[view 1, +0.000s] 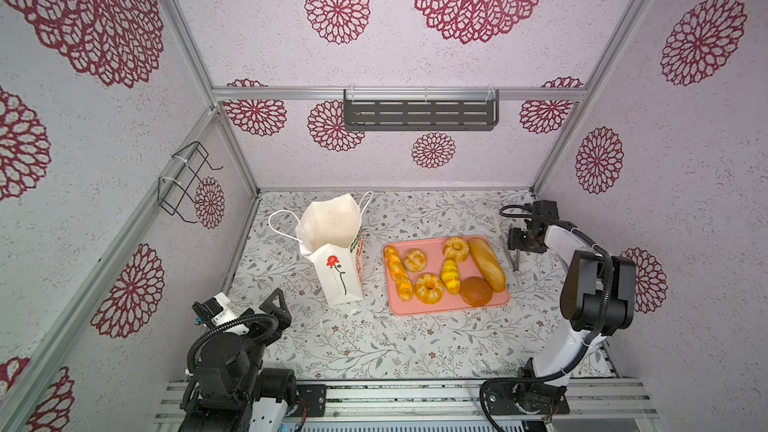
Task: Take the fake bread out of the paper bag
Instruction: 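Lay the tongs on the table beyond the tray and open the right gripper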
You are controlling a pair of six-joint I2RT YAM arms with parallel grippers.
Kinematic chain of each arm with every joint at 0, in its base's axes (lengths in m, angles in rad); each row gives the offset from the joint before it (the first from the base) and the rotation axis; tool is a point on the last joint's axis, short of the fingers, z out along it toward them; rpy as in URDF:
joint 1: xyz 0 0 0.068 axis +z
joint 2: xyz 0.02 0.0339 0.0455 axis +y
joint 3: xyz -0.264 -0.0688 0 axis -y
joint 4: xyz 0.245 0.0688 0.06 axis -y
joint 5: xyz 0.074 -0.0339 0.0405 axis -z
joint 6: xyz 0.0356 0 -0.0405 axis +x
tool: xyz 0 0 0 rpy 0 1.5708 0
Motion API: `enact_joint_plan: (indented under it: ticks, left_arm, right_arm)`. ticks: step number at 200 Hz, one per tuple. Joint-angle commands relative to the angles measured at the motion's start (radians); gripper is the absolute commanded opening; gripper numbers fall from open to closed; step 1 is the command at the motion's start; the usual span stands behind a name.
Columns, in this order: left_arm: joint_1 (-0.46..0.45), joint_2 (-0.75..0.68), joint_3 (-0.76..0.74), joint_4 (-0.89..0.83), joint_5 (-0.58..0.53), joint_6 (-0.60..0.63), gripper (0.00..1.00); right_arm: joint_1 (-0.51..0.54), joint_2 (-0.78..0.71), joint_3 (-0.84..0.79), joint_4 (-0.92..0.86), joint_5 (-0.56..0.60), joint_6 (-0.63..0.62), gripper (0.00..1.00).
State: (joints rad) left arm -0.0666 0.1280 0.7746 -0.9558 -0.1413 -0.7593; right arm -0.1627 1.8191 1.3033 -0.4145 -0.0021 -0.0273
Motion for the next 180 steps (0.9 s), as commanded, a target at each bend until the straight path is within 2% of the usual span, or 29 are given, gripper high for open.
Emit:
enact_joint_plan:
  ticks: [1, 3, 6, 28, 40, 81, 107, 134, 150, 180]
  left_arm:
    - [0.005, -0.014, 0.000, 0.003, -0.020, -0.010, 0.97]
    - [0.005, -0.014, 0.000, 0.002, -0.023, -0.009, 0.97]
    - [0.005, -0.014, 0.000, 0.002, -0.031, -0.010, 0.97]
    - [0.005, -0.010, -0.008, -0.002, -0.152, -0.055, 0.97]
    - [0.005, -0.019, -0.035, 0.046, -0.224, -0.036, 0.97]
    - [0.005, -0.066, -0.201, 0.388, -0.350, 0.110, 0.97]
    - [0.007, -0.058, -0.296, 0.510, -0.470, 0.095, 0.97]
    - [0.007, -0.010, -0.327, 0.500, -0.620, 0.082, 0.97]
    - [0.008, 0.027, -0.341, 0.525, -0.682, 0.138, 0.97]
    - [0.012, 0.128, -0.407, 0.694, -0.712, 0.261, 0.97]
  right_arm:
    - [-0.007, -0.038, 0.055, -0.049, 0.004, 0.034, 0.92]
    - [-0.006, -0.040, 0.059, -0.051, 0.004, 0.037, 0.97]
    - [-0.006, -0.044, 0.062, -0.053, 0.006, 0.040, 0.98]
    - [-0.005, -0.093, 0.055, -0.027, 0.013, 0.060, 0.99]
    - [-0.006, -0.143, 0.022, 0.021, 0.032, 0.072, 0.99]
    - [-0.006, -0.464, -0.338, 0.491, 0.043, 0.068, 0.99]
    - [-0.006, -0.587, -0.575, 0.762, -0.006, 0.074, 0.99]
    - [-0.004, -0.610, -0.792, 1.022, -0.043, 0.107, 0.99]
    - [-0.004, -0.589, -0.892, 1.147, -0.019, 0.125, 0.99]
    - [0.011, -0.516, -0.980, 1.291, 0.032, 0.176, 0.99]
